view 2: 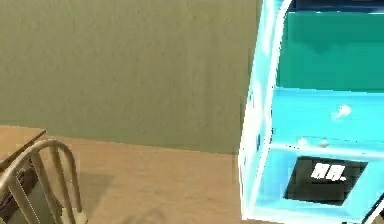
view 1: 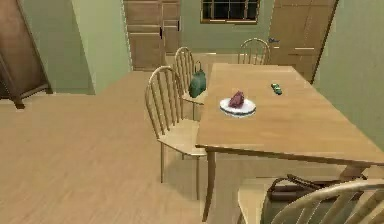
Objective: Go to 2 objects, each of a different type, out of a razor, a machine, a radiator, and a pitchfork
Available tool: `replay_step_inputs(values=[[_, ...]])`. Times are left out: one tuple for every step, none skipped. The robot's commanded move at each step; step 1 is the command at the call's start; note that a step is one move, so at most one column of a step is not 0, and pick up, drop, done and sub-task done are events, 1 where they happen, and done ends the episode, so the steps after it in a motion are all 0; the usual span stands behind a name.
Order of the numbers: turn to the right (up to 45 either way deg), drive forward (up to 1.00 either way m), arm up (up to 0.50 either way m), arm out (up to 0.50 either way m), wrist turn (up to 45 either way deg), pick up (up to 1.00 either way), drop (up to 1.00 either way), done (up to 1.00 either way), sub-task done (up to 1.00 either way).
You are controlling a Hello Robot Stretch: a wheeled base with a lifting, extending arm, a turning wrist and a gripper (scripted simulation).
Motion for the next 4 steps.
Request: replay_step_inputs(values=[[-42.0,0.00,0.00,0.00,0.0,0.00,0.00,0.00,0.00],[0.0,0.95,0.00,0.00,0.0,0.00,0.00,0.00,0.00],[6.0,0.00,0.00,0.00,0.0,0.00,0.00,0.00,0.00],[0.0,0.50,0.00,0.00,0.0,0.00,0.00,0.00,0.00]])
